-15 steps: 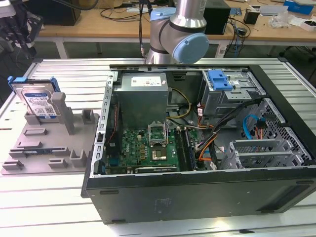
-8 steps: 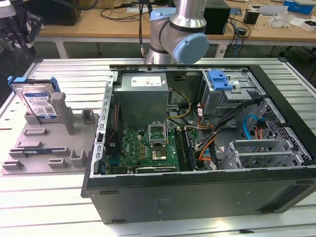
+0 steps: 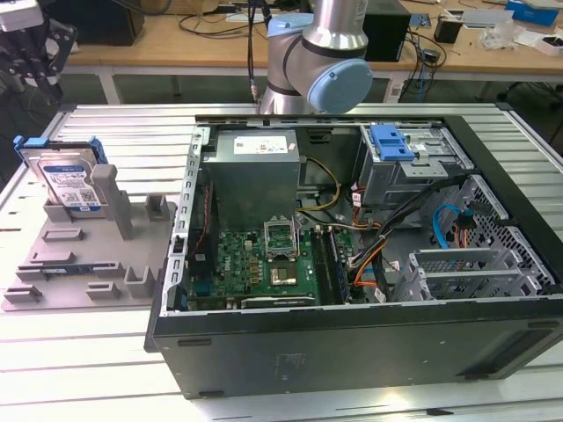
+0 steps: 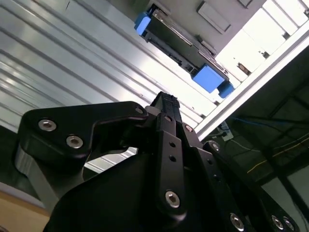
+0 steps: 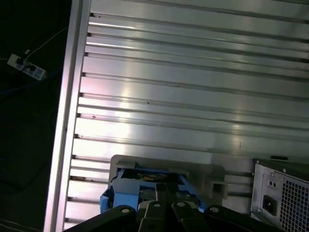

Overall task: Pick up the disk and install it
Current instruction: 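Pick up the disk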

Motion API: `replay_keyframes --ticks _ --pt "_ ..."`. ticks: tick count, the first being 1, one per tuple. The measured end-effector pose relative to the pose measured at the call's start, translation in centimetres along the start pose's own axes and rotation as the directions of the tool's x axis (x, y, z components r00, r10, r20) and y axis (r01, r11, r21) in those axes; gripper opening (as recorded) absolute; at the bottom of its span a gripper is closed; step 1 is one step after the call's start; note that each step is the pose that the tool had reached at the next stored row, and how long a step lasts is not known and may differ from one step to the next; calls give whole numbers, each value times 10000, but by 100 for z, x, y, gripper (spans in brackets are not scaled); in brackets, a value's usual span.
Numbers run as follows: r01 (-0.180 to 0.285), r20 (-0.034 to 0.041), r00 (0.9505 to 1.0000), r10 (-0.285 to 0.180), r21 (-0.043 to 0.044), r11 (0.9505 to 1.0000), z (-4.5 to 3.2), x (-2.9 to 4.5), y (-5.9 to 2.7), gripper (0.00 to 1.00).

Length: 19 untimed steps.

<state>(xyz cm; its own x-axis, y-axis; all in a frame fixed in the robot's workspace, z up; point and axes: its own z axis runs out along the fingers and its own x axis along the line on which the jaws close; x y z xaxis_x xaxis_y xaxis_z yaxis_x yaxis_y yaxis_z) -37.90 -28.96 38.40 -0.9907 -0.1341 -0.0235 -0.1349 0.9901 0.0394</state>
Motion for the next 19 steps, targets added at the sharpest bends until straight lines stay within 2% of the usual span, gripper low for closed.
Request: replay_keyframes --ticks 4,6,7,8,11,14,15,16,17,19 --pt "681 -30 9977 -681 -8 9977 1 2 0 11" --pt "1081 -43 9941 -1081 -18 9941 4 7 0 24" --pt "1219 -49 9925 -1219 -22 9925 5 8 0 24" --pt "1354 -54 9908 -1355 -25 9908 6 10 1 29" --pt "1823 -70 9832 -1823 -38 9832 9 17 2 48" --pt "2240 -83 9745 -2241 -52 9746 11 24 3 48" --pt "2407 -91 9705 -2408 -56 9706 11 26 3 48" --pt "2684 -99 9632 -2685 -65 9633 12 26 3 48" --pt "3013 -107 9535 -3013 -76 9535 15 27 3 48" --pt "3411 -116 9399 -3412 -89 9400 19 26 3 48"
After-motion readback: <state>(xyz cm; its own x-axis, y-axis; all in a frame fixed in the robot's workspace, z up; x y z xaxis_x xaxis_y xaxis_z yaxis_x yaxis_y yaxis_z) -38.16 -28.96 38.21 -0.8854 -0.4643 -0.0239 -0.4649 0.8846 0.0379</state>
